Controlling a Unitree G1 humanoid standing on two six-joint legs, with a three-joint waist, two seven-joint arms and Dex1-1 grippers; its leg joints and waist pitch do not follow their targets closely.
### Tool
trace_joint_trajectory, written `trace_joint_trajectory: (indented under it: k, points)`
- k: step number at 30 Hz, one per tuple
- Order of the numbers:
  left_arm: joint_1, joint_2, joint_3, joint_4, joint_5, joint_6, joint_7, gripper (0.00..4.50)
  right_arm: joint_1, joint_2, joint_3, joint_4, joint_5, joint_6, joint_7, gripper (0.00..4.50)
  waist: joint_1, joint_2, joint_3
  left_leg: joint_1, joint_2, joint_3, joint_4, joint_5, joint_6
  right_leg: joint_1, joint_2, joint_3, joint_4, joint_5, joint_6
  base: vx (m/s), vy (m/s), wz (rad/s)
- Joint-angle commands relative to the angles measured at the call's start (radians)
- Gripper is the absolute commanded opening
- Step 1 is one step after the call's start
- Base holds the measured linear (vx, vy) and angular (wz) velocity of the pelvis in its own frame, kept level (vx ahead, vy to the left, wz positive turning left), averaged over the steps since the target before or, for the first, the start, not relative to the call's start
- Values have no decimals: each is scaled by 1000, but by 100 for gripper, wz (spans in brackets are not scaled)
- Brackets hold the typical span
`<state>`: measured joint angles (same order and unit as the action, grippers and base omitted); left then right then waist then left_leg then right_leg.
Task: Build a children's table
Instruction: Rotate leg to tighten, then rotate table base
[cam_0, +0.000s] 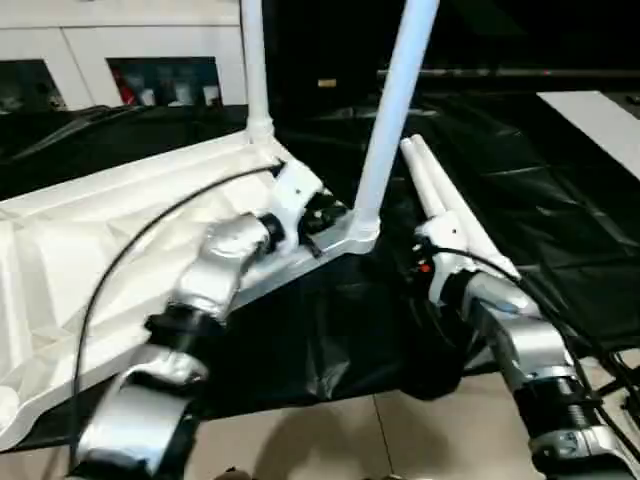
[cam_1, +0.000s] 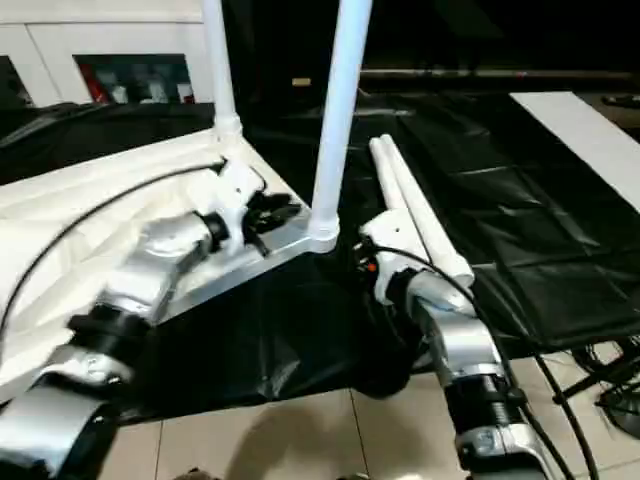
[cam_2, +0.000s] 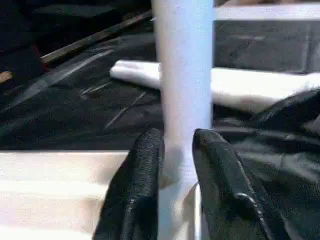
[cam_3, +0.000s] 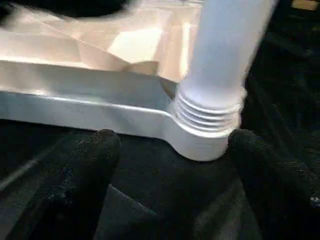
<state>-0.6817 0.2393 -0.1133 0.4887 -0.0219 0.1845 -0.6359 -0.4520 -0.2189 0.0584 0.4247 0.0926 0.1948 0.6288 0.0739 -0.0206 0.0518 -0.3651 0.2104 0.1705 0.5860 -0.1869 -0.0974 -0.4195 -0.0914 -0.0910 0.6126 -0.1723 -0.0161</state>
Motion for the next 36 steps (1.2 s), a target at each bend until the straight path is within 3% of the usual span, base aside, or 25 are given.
trace_joint_trajectory:
  k: [1,3,4,5,8,9,10,11,12,14,15,16,17,18,19,22,26,29,36]
  points:
    - [33,67,69,-72,28,98,59,159,-30,22,17,46,-24,16,-59,386,3,-8,-65,-6,15,1,-68,-156,35,70,-51,45,-72,-253,-171,0,0,0]
    - [60,103,94,-112,36,137,81,170,-46,42,25,73,-28,15,-76,386,-1,-3,-65,5,17,1,-66,-172,26,62,-51,46,-74,-268,-166,0,0,0]
    - [95,137,112,-154,57,156,99,175,-63,62,38,106,-35,11,-91,386,-2,-2,-65,4,19,0,-68,-161,27,61,-50,45,-72,-252,-172,0,0,0]
    - [107,148,120,-166,65,162,106,183,-72,71,41,123,-37,8,-97,386,-5,-12,-65,2,21,0,-69,-154,30,60,-51,45,-70,-238,-177,0,0,0]
    - [153,184,137,-213,89,182,116,208,-105,105,46,193,-46,-7,-122,386,-3,-4,-65,6,22,1,-69,-115,30,56,-46,47,-56,-142,-211,0,0,0]
    - [173,199,143,-236,99,197,121,216,-118,117,48,221,-53,-18,-135,386,2,-6,-68,15,25,4,-67,-106,25,52,-45,47,-52,-96,-220,0,0,0]
    - [224,234,162,-320,106,250,117,216,-150,140,41,281,-66,-40,-171,386,5,-24,-67,8,24,3,-69,-100,26,60,-49,47,-45,-79,-228,0,0,0]
    - [243,247,169,-359,103,283,121,216,-164,149,36,306,-69,-48,-186,386,8,-17,-69,10,27,0,-71,-100,22,61,-54,47,-42,-78,-233,0,0,0]
    - [259,260,178,-391,106,308,126,216,-174,156,30,324,-68,-52,-199,386,7,-28,-64,11,25,4,-72,-104,18,58,-51,47,-48,-85,-232,0,0,0]
    - [279,282,187,-429,115,341,140,216,-190,162,25,352,-66,-59,-212,386,8,-20,-61,14,25,4,-74,-128,4,56,-49,49,-48,-95,-229,0,0,0]
    - [296,308,199,-451,131,360,153,216,-204,167,24,378,-67,-69,-221,386,11,-32,-59,14,24,4,-75,-148,-2,57,-48,49,-49,-113,-216,0,0,0]
    - [307,324,215,-462,144,372,167,216,-214,170,26,399,-69,-77,-225,386,13,-29,-59,15,24,3,-77,-171,-10,56,-51,50,-50,-138,-208,0,0,0]
    - [312,333,233,-468,156,378,182,216,-223,173,27,417,-72,-85,-228,386,14,-38,-57,15,23,3,-78,-179,-11,55,-49,50,-54,-150,-201,0,0,0]
    - [313,335,239,-470,159,379,186,216,-225,174,27,422,-72,-87,-229,386,16,-35,-56,15,22,1,-79,-194,-18,55,-51,51,-55,-172,-190,0,0,0]
    - [313,345,266,-477,174,384,211,216,-234,178,28,440,-74,-94,-232,386,16,-40,-55,15,23,1,-79,-199,-19,55,-52,51,-56,-181,-185,0,0,0]
    - [324,382,296,-506,197,449,252,216,-256,184,29,494,-80,-124,-240,386,19,-39,-58,16,21,-1,-79,-206,-32,53,-50,51,-54,-169,-177,0,0,0]
    - [383,441,275,-503,227,541,234,216,-273,180,22,536,-83,-145,-253,386,17,-35,-60,14,20,-1,-76,-183,-30,54,-48,50,-45,-128,-186,0,0,0]
    - [414,462,246,-493,251,554,212,216,-284,178,16,557,-83,-159,-259,386,18,-33,-61,14,19,0,-75,-170,-29,54,-47,51,-45,-109,-197,0,0,0]
    - [430,500,161,-427,276,539,188,216,-301,184,15,591,-82,-184,-258,386,22,-29,-58,13,18,-6,-80,-251,-39,55,-50,51,-52,-184,-188,0,0,0]
